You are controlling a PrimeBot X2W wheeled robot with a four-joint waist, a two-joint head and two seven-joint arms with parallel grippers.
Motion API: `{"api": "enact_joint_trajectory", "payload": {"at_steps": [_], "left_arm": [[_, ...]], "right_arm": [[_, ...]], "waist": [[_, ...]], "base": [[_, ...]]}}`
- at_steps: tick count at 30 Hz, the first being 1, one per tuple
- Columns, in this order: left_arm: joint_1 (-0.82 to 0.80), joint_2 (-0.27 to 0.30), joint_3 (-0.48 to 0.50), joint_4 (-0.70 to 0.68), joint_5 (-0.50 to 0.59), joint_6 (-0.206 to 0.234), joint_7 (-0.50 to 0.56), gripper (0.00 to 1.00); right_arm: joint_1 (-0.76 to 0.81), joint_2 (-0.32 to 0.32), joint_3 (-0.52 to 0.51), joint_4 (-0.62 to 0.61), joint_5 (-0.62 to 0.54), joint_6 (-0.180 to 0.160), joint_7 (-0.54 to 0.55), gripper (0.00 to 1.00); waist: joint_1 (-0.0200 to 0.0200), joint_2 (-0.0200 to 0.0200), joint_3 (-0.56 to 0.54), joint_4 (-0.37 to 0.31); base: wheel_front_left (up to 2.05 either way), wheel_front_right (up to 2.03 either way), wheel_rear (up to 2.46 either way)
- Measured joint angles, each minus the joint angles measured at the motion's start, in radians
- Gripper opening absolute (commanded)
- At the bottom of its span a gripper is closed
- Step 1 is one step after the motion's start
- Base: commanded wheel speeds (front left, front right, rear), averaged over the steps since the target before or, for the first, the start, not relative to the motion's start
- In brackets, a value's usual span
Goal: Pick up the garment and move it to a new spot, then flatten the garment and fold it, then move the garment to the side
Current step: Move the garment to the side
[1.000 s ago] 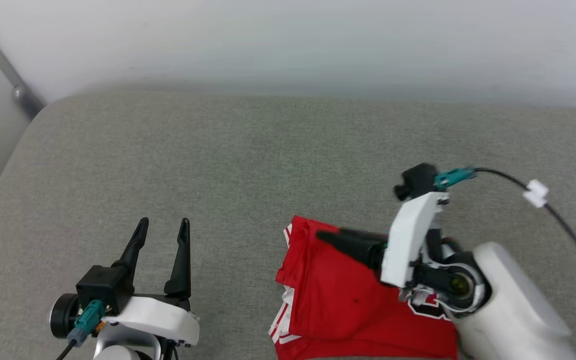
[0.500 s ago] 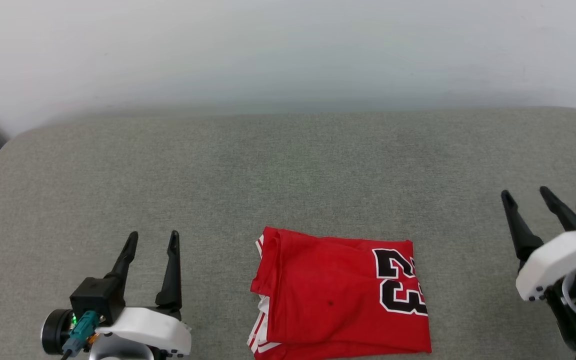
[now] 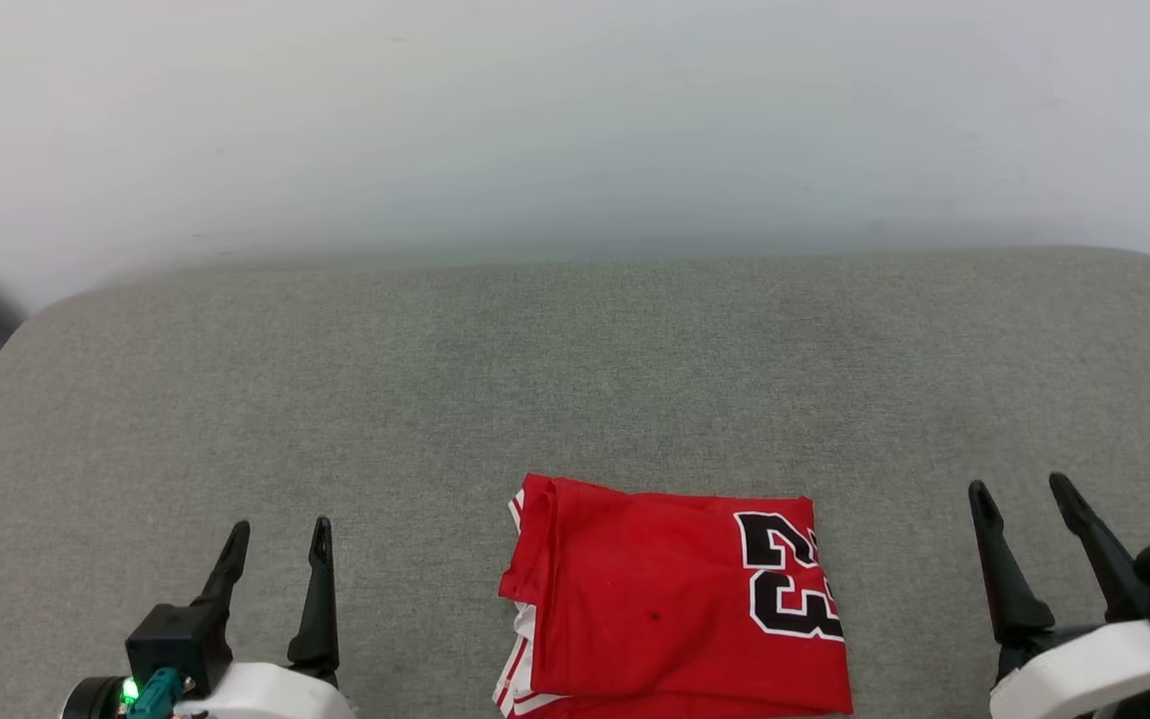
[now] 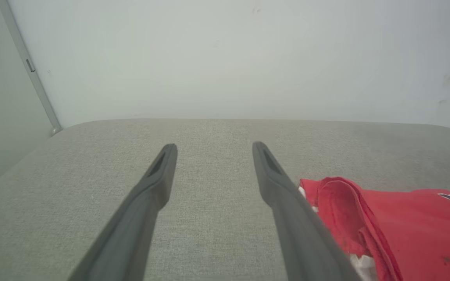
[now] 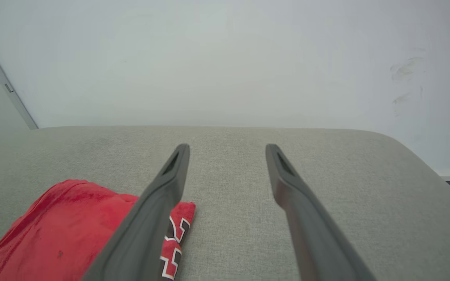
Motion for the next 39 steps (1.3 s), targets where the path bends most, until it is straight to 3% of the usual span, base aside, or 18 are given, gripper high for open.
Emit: {"api": "enact_joint_trajectory", "payload": {"at_steps": [17,22,26,31,36,39], "left_arm": [[0.016,0.0,0.02,0.009,-0.015,0.0,0.0,1.0],[0.016,-0.012,0.046,-0.001,-0.033,-0.001,0.0,1.0],[0.015,-0.034,0.075,-0.02,-0.032,-0.002,-0.001,1.0],[0.015,-0.078,0.119,-0.045,0.002,-0.02,-0.002,1.0],[0.013,-0.111,0.144,-0.045,0.038,-0.052,-0.003,1.0],[0.0,-0.13,0.156,-0.045,0.058,-0.066,-0.003,1.0]], "right_arm": [[0.044,0.053,-0.02,-0.086,-0.013,0.0,0.079,1.0],[0.033,0.06,-0.203,-0.04,0.105,0.0,0.198,1.0],[-0.003,0.01,-0.358,0.041,0.202,0.0,0.34,1.0],[-0.047,-0.015,-0.464,0.159,0.307,0.0,0.601,1.0],[-0.1,0.049,-0.521,0.283,0.445,0.0,0.901,1.0],[-0.167,0.08,-0.56,0.356,0.562,0.0,1.007,1.0]], "waist": [[0.0001,0.0,0.002,-0.004],[0.0001,0.0,0.005,-0.002],[0.0001,0.0,0.012,0.019],[0.0,0.0,0.025,0.061],[0.0001,0.0,0.045,0.107],[0.0001,0.0,0.06,0.131]], "base": [[0.0,0.0,0.0],[0.0,0.0,0.0],[0.0,0.0,0.0],[0.0,0.0,0.0],[0.0,0.0,0.0],[0.0,0.0,0.0]]}}
